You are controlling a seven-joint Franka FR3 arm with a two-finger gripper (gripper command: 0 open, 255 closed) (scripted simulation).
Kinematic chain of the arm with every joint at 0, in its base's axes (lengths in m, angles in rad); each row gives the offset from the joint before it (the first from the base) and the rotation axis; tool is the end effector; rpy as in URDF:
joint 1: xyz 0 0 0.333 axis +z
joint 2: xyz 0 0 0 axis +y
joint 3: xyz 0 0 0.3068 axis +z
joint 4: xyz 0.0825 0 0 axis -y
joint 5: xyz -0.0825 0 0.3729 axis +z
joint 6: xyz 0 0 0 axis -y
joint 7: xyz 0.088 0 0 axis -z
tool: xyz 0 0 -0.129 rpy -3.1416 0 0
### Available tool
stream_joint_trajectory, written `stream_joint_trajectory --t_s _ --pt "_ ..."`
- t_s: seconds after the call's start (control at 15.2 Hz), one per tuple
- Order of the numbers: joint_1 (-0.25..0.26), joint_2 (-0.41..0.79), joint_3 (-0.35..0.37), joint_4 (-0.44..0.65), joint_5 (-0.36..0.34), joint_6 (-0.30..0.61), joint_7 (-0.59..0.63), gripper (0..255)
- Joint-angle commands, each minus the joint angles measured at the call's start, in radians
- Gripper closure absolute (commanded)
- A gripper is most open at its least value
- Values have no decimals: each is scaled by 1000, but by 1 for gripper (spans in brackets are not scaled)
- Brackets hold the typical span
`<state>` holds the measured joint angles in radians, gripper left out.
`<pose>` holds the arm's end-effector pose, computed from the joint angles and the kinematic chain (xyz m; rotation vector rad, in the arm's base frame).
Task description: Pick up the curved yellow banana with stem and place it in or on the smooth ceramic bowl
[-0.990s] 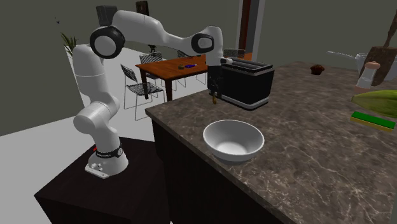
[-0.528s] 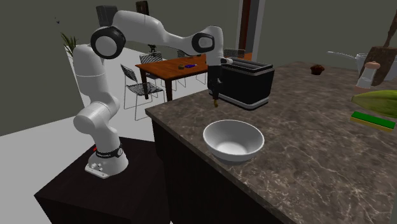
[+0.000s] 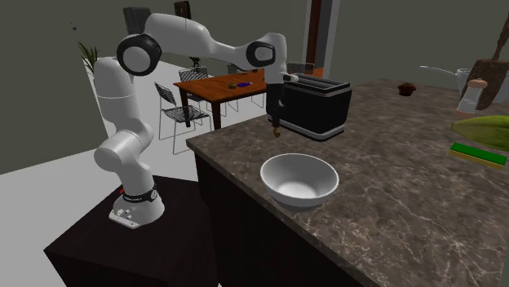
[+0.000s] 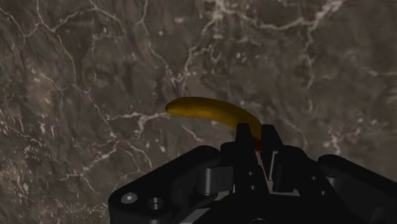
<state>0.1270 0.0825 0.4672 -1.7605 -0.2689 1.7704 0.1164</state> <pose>0.4896 0.2881 0.4837 2.8040 0.7753 0.0288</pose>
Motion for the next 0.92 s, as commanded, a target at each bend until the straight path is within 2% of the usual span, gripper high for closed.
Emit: stream_joint_trajectory --t_s 0.0,0.86 --pt "0 4 -1 15 3 -30 -6 255" --pt "9 15 5 202 2 -204 -37 255"
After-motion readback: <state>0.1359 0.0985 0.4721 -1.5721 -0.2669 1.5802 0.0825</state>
